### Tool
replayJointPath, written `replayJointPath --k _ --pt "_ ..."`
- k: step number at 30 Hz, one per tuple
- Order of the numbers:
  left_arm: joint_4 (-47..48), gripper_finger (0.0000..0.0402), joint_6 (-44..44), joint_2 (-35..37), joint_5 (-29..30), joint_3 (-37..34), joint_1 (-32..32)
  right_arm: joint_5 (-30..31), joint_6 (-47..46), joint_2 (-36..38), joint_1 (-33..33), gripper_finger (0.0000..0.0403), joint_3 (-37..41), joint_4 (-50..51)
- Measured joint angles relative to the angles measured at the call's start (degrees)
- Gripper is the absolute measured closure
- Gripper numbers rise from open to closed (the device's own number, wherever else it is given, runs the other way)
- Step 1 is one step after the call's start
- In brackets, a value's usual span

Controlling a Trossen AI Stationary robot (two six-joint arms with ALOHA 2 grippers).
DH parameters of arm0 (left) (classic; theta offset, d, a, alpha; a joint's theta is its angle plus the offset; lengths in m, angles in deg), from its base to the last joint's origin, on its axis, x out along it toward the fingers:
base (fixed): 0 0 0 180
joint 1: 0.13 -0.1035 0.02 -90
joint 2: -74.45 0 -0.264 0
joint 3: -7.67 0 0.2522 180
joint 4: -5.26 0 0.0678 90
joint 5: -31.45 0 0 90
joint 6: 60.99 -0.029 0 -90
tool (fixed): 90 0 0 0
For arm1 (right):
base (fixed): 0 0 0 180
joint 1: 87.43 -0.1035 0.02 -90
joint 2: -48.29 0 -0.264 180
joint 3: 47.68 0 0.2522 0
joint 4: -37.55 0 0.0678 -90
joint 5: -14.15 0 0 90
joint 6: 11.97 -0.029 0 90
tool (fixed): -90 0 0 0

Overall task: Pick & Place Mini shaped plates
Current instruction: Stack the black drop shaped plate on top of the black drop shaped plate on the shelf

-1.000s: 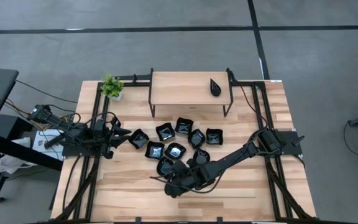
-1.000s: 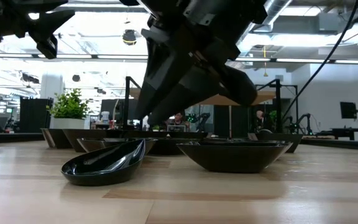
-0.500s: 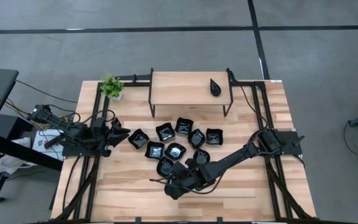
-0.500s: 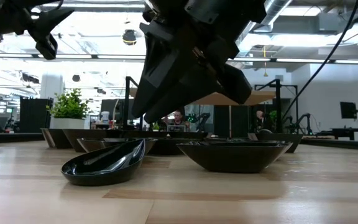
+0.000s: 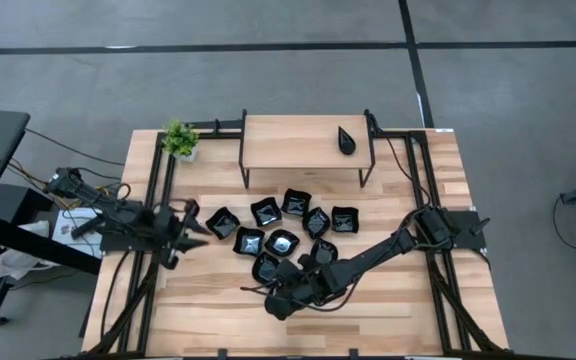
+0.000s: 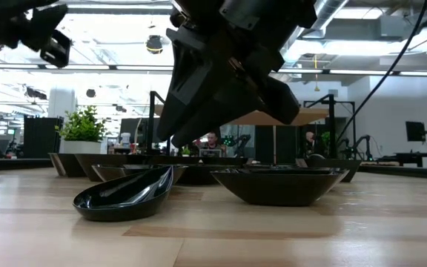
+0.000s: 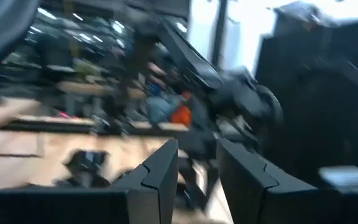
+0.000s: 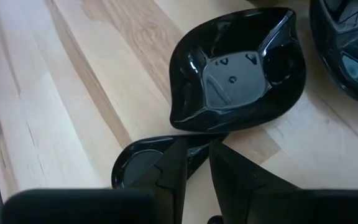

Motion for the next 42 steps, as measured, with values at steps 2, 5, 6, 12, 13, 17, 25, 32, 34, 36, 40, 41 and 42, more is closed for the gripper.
replayJointPath --k 2,5,6,12,13,17,25,32,34,36,40,41,42 --pt "2.9 0.0289 0.4 -0.5 -2.2 0.0 0.0 0.0 0.0 0.0 0.0 0.0337 0.0 0.0" --pt "5.4 0.0289 2.7 -1.0 -2.7 0.0 0.0 0.0 0.0 0.0 0.2 0.0337 0.0 0.0" --pt "5.8 0.0289 2.8 -1.1 -2.7 0.0 0.0 -0.1 0.0 0.0 0.4 0.0337 0.0 0.0" --pt "5.8 0.0289 2.9 -1.6 -1.7 0.0 -1.1 -3.6 1.7 0.0 1.4 0.0337 0.0 1.0" --pt "5.8 0.0289 2.9 -1.6 -1.5 0.0 -1.2 -4.8 2.0 0.1 1.6 0.0337 0.0 1.4" --pt "5.6 0.0289 2.8 -1.6 -1.4 0.0 -1.2 -6.4 2.6 0.1 2.2 0.0342 -1.8 6.0" --pt "5.3 0.0289 2.9 -1.6 -1.4 0.0 -1.2 -5.2 4.5 0.1 1.7 0.0363 -7.7 10.8" --pt "5.3 0.0289 2.9 -1.6 -1.4 0.0 -1.2 -3.1 1.2 0.1 1.6 0.0379 -7.8 11.4" --pt "5.3 0.0289 2.9 -1.6 -1.4 0.0 -1.2 -2.7 0.6 0.1 1.4 0.0379 -7.8 11.4" --pt "5.3 0.0289 2.9 -1.6 -1.4 0.0 -1.2 -2.7 -0.3 -0.5 1.3 0.0379 -7.8 11.7" --pt "5.2 0.0289 2.9 -1.6 -1.4 0.0 -1.2 -3.6 -1.4 -3.4 1.1 0.0372 -7.9 10.6" --pt "5.2 0.0289 2.9 -1.6 -1.4 0.0 -1.2 -4.5 -1.4 -4.2 1.0 0.0368 -8.4 10.6" --pt "5.2 0.0289 2.9 -1.6 -1.4 0.0 -1.2 -4.6 -1.4 -4.6 1.0 0.0365 -9.0 11.3"
